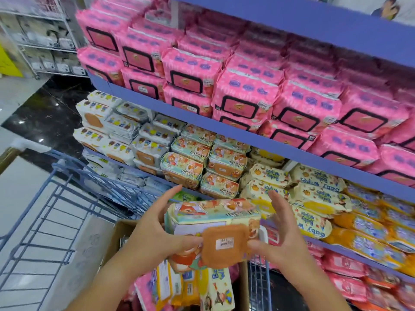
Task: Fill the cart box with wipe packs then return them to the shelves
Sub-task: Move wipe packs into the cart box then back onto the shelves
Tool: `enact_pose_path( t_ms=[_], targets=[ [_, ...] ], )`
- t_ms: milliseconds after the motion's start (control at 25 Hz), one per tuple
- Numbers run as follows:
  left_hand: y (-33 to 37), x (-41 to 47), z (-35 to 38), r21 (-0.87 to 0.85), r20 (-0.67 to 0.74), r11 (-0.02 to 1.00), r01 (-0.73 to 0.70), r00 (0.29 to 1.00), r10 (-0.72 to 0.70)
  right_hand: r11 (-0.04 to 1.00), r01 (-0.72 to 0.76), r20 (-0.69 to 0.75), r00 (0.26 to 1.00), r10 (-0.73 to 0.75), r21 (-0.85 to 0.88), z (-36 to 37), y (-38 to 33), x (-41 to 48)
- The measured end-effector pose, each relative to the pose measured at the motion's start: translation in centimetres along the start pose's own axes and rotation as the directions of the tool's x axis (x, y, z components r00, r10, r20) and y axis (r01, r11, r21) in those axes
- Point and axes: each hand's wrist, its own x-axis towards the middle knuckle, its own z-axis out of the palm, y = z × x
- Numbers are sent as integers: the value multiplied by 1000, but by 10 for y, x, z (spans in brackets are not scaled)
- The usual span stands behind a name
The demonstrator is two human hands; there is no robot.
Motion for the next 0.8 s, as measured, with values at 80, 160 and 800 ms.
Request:
enact_pose_path(
  t_ms=[80, 160, 800],
  targets=[
    [18, 1, 8, 102, 104, 994, -34, 994, 24, 941, 64, 225, 974, 13, -331, -3, -31, 2],
    [31, 8, 17, 121, 181, 991, -52, 983, 29, 858, 161, 409, 911, 62, -488, 8, -50, 17],
    [21, 99, -32, 662, 40, 749, -22, 999, -7, 780, 137, 252, 967, 27, -611, 21, -17, 170]
  ],
)
